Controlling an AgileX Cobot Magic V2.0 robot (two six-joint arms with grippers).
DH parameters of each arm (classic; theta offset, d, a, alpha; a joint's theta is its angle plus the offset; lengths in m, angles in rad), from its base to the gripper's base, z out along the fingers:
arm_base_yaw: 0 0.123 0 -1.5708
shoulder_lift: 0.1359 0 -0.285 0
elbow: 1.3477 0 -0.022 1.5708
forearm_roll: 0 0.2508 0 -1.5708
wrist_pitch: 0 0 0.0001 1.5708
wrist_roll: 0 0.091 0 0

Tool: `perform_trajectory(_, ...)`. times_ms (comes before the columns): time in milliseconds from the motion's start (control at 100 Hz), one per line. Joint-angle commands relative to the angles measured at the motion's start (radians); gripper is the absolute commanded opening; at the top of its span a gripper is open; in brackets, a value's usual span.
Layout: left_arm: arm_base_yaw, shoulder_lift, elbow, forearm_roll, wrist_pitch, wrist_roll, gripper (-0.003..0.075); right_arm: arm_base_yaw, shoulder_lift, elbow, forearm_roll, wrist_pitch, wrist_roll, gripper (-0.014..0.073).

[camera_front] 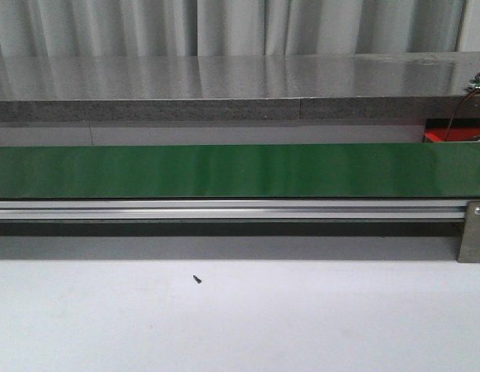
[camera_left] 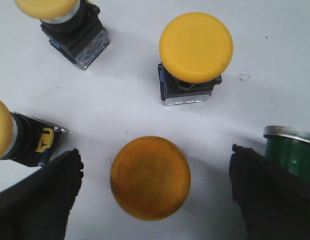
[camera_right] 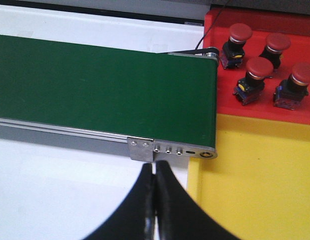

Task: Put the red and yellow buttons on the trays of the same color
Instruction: 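Lower the left gripper toward a yellow-capped button on the table, then close the left gripper on the yellow button and carry it over the belt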

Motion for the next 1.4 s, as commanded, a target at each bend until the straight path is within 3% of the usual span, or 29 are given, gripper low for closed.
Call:
perform_trajectory(0, -0.004, -0.051, -0.034, -0.014, -0.067, -0.010, 0.0567, -0.001, -0.003, -0.025, 0.016, -0.066, -0.004, -0.0068)
perform_trajectory(380, -0.004, -0.024, -0.034, -0.014, -0.067, -0.010, 0.0558, -0.001, -0.003, -0.025, 0.016, -0.066, -0.004, -0.0068)
perform_trajectory(670, -0.004, -0.024, -0.034, -0.014, -0.067, -0.010, 0.0337, -0.001, -0.003, -0.025, 0.016, -0.066, -0.004, -0.0068)
perform_trajectory(880, -0.004, -0.024, -0.034, -0.014, -0.065, -0.010, 0.0225, -0.001, -0.003, -0.025, 0.016, -0.066, -0.004, -0.0068)
perform_trajectory(1120, -0.004, -0.034, -0.034, -0.010, -0.032, -0.010, 0.0156, -0.001, -0.003, -0.025, 0.016, -0.066, -0.004, -0.0068)
perform_trajectory(1390, -0.004, -0.168, -0.034, 0.005, 0.017, -0.010, 0.0153, -0.001, -0.003, -0.025, 0.016, -0.066, -0.004, -0.0068)
